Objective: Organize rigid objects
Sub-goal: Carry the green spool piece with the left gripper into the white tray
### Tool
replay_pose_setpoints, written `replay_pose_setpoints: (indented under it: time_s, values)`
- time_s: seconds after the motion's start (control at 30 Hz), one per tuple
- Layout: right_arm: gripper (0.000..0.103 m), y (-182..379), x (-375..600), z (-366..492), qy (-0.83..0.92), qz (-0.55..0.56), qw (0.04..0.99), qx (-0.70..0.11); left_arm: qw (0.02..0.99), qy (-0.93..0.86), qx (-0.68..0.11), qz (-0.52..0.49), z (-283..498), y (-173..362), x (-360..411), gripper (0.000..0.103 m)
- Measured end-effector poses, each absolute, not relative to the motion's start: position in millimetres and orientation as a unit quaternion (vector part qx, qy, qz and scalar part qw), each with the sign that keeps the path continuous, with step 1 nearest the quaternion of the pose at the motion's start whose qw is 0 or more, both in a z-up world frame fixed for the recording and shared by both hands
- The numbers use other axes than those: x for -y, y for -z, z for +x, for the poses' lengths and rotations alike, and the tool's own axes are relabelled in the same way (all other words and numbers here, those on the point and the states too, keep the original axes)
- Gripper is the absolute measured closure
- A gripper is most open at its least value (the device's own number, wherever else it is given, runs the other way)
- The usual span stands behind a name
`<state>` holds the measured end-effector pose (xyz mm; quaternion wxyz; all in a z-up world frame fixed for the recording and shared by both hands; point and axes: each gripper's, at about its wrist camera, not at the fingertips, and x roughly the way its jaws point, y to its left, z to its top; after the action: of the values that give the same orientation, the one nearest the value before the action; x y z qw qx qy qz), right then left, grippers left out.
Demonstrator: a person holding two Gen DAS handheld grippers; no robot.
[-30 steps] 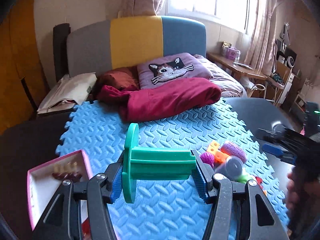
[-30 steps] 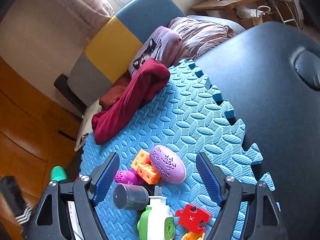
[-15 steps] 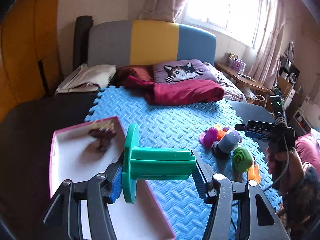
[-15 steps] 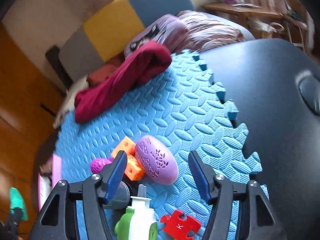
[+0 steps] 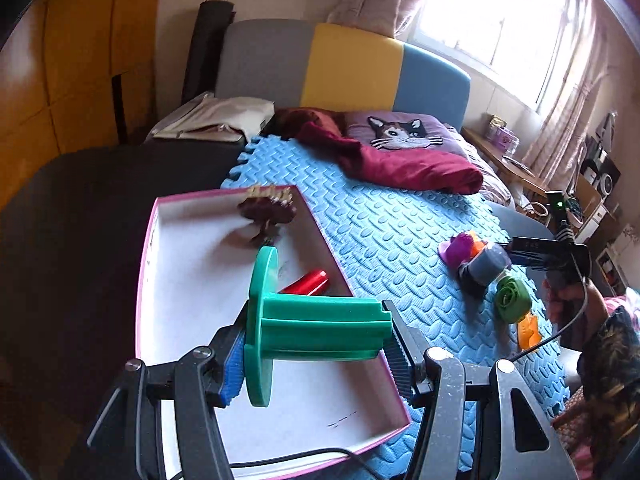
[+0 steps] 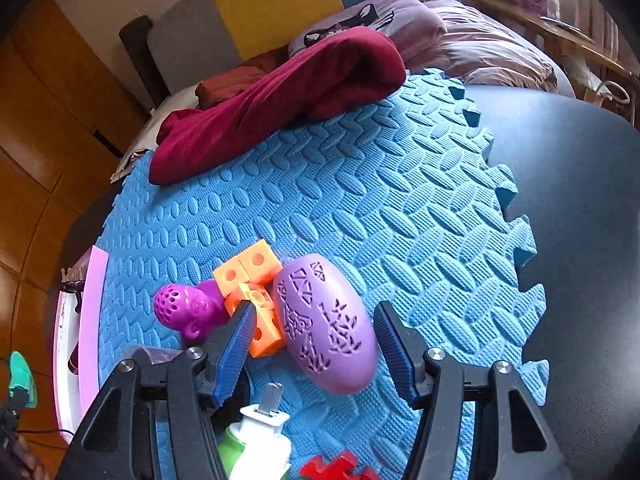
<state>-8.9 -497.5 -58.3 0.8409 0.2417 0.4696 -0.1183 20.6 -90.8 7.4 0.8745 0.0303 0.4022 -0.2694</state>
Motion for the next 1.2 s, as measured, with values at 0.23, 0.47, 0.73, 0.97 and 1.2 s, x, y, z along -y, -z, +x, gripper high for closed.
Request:
replay_pose_setpoints:
  time_s: [0.23, 0.47, 0.73, 0.97, 1.2]
  values:
    - [0.041, 51.6, 487.3, -12.4, 0.165, 0.152, 0.844, -0.488, 0.871, 0.265, -0.412, 0.016, 28.0, -2.1, 85.9, 0.043]
    - [0.044, 59.1, 465.6, -1.5, 0.173, 0.060, 0.844, -0.504, 0.871, 0.262, -0.416, 0.009, 32.3, 0.9, 81.3, 0.043]
    - [0.044, 62.5, 471.3, 6.3, 0.177, 0.066, 0.845, -0.500, 0.873, 0.257, -0.415, 0.003, 34.9, 1.3, 75.3, 0.043]
    - [0.058, 66.5, 473.0, 5.7, 0.167, 0.099, 0.847, -0.495, 0.881, 0.236, -0.410, -0.023, 43.7, -2.0, 52.0, 0.043]
    - [0.058, 65.2, 469.3, 3.9, 0.170, 0.085, 0.852, -0.488, 0.885, 0.208, -0.416, -0.033, 67.8, 3.4, 39.3, 0.043]
